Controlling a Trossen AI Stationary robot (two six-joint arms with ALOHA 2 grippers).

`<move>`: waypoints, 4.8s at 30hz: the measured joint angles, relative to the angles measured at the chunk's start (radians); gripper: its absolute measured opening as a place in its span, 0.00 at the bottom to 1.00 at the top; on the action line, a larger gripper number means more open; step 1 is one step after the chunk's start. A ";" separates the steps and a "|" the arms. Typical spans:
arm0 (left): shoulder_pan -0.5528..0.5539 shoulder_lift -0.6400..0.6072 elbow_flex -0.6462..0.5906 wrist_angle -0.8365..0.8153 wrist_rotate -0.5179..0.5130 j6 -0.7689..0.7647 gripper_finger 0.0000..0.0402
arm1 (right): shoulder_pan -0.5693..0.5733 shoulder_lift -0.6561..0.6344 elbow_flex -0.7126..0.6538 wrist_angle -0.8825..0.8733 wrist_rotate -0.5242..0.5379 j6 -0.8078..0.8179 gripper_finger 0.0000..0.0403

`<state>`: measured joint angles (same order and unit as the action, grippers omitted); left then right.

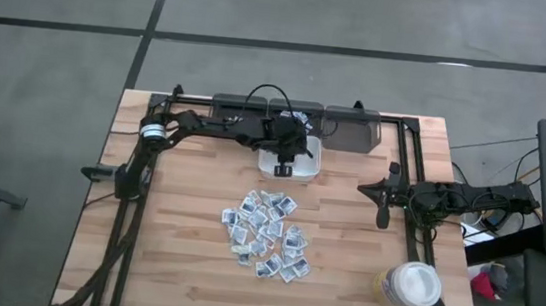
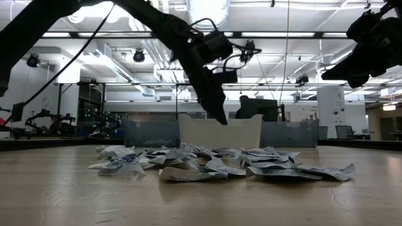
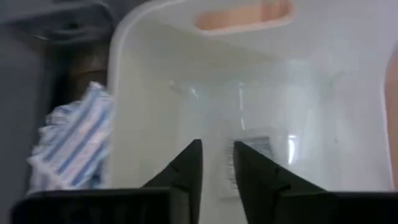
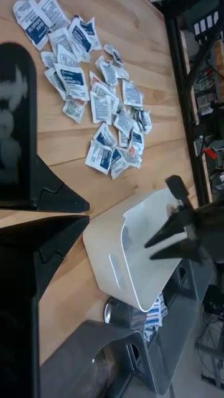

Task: Pick & Place First Aid Supplies
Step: Put the blue alcohol pad into the white bin

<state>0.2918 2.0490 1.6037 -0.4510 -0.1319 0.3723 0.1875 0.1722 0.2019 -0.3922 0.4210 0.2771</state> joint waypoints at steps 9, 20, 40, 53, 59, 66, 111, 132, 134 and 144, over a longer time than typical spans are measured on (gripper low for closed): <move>-0.045 -0.026 0.262 -0.552 -0.018 -0.350 0.35 | 0.000 0.000 0.000 0.000 -0.001 0.000 0.04; -0.199 -0.028 0.294 -1.043 0.140 -0.785 0.35 | 0.000 0.000 0.000 0.000 -0.001 0.000 0.04; -0.465 -0.201 -0.271 -0.530 0.143 -0.819 0.35 | 0.000 0.000 0.000 -0.001 -0.002 0.000 0.04; -0.467 -0.453 -0.570 -0.268 0.168 -1.136 0.35 | 0.000 0.000 0.000 -0.001 -0.001 0.000 0.04; -0.485 -0.440 -0.595 -0.208 0.165 -0.986 0.35 | 0.000 0.000 0.000 0.000 -0.001 0.000 0.04; -0.485 -0.393 -0.595 -0.223 0.131 -0.892 0.35 | 0.000 0.000 0.000 0.000 -0.001 0.000 0.04; -0.511 -0.332 -0.588 -0.238 0.115 -0.869 0.01 | 0.000 0.000 0.000 -0.001 -0.001 0.000 0.04; -0.481 -0.467 -0.374 -0.137 0.034 -0.734 0.00 | 0.000 0.001 0.000 -0.001 -0.001 0.000 0.04; -0.467 -0.468 -0.354 -0.016 -0.040 -0.660 0.00 | 0.000 0.000 0.000 -0.001 -0.001 0.000 0.04; -0.301 -0.376 -0.203 0.010 -0.311 -0.267 0.00 | 0.000 0.000 0.000 0.001 -0.001 0.002 0.04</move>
<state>-0.0091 1.6729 1.4008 -0.4411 -0.4426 0.1056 0.1873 0.1722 0.2020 -0.3908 0.4204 0.2788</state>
